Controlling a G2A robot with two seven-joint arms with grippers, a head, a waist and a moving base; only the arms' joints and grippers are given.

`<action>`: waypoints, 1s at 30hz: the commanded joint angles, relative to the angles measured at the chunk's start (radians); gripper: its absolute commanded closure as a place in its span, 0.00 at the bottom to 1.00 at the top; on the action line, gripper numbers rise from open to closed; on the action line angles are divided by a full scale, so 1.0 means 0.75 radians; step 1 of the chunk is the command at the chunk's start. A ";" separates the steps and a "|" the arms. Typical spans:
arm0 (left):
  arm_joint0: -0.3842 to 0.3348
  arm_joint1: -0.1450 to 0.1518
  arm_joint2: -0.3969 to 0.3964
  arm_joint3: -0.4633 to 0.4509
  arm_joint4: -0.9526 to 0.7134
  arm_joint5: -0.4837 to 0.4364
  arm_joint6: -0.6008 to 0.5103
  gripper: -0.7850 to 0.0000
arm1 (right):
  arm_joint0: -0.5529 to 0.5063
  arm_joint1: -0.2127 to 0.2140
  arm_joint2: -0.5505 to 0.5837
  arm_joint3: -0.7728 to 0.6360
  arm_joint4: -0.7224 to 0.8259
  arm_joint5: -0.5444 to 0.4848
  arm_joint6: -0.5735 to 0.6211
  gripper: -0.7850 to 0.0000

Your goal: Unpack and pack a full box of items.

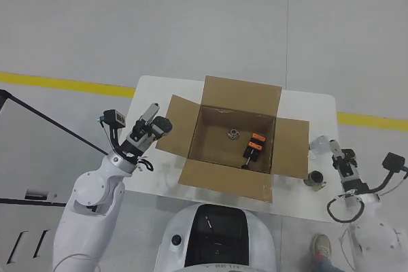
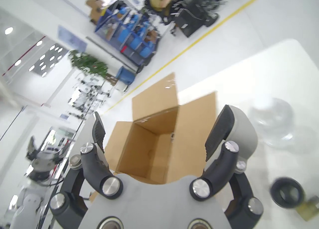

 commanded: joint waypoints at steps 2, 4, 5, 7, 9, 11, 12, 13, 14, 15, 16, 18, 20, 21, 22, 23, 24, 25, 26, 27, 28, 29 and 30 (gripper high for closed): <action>0.000 0.000 0.000 0.000 0.000 0.000 0.000 0.00 | -0.004 0.003 0.009 0.055 0.237 0.116 0.119 0.38; 0.000 0.000 0.000 0.000 0.000 0.000 0.000 0.00 | -0.004 0.002 0.000 0.088 0.255 0.140 0.133 0.46; 0.000 0.000 0.000 0.000 0.000 0.000 0.000 0.00 | -0.002 0.000 -0.003 0.101 0.291 0.155 0.145 0.45; 0.000 0.000 0.000 0.000 0.000 0.000 0.000 0.00 | -0.001 0.001 -0.021 0.117 0.305 0.177 0.197 0.42; 0.000 0.000 0.000 0.000 0.000 0.000 0.000 0.00 | 0.006 -0.001 -0.038 0.135 0.339 0.188 0.224 0.42; 0.000 0.000 0.000 0.000 0.000 0.000 0.000 0.00 | 0.011 0.000 -0.064 0.143 0.317 0.186 0.257 0.42; 0.000 0.000 0.000 0.000 0.000 0.000 0.000 0.00 | 0.013 -0.001 -0.075 0.148 0.327 0.189 0.261 0.42; 0.000 0.000 0.000 0.000 0.000 0.000 0.000 0.00 | 0.015 -0.001 -0.088 0.151 0.323 0.190 0.277 0.41; 0.000 0.000 0.000 0.000 0.000 0.000 0.000 0.00 | 0.017 -0.001 -0.097 0.152 0.315 0.185 0.290 0.42; 0.000 0.000 0.000 0.000 0.000 0.000 0.000 0.00 | 0.018 -0.001 -0.103 0.153 0.321 0.178 0.297 0.41; 0.000 0.000 0.000 0.000 0.000 0.000 0.000 0.00 | 0.018 -0.001 -0.110 0.154 0.333 0.178 0.311 0.39; 0.000 0.000 0.000 0.000 0.000 0.000 0.000 0.00 | 0.018 0.000 -0.113 0.149 0.330 0.169 0.323 0.45; 0.000 0.000 0.000 0.000 0.000 0.000 0.000 0.00 | 0.021 0.000 -0.124 0.150 0.326 0.154 0.331 0.75; 0.000 0.000 0.000 0.000 0.000 0.000 0.000 0.00 | 0.026 0.000 -0.129 0.152 0.328 0.151 0.327 1.00; 0.000 0.000 0.000 0.000 0.000 0.000 0.000 0.00 | 0.032 0.000 -0.137 0.152 0.326 0.146 0.326 1.00; 0.000 0.000 0.000 0.000 0.000 0.000 0.000 0.00 | 0.039 0.000 -0.145 0.152 0.320 0.138 0.329 1.00; 0.000 0.000 0.000 0.000 0.000 0.000 0.000 0.00 | 0.045 -0.001 -0.152 0.153 0.319 0.131 0.324 1.00; 0.000 0.000 0.000 0.000 0.000 0.000 0.000 0.00 | 0.052 -0.001 -0.161 0.156 0.312 0.128 0.325 1.00; 0.000 0.000 0.000 0.000 0.000 0.000 0.000 0.00 | 0.060 0.000 -0.170 0.157 0.300 0.126 0.331 1.00; 0.000 0.000 0.000 0.000 0.000 0.000 0.000 0.00 | 0.070 0.000 -0.177 0.158 0.297 0.121 0.328 1.00; 0.000 0.000 0.000 0.000 0.000 0.000 0.000 0.00 | 0.079 -0.001 -0.187 0.159 0.294 0.120 0.328 1.00; 0.000 0.000 0.000 0.000 0.000 0.000 0.000 0.00 | 0.089 0.000 -0.195 0.161 0.285 0.118 0.329 1.00; 0.000 0.000 0.000 0.000 0.000 0.000 0.000 0.00 | 0.100 -0.001 -0.203 0.163 0.282 0.117 0.328 1.00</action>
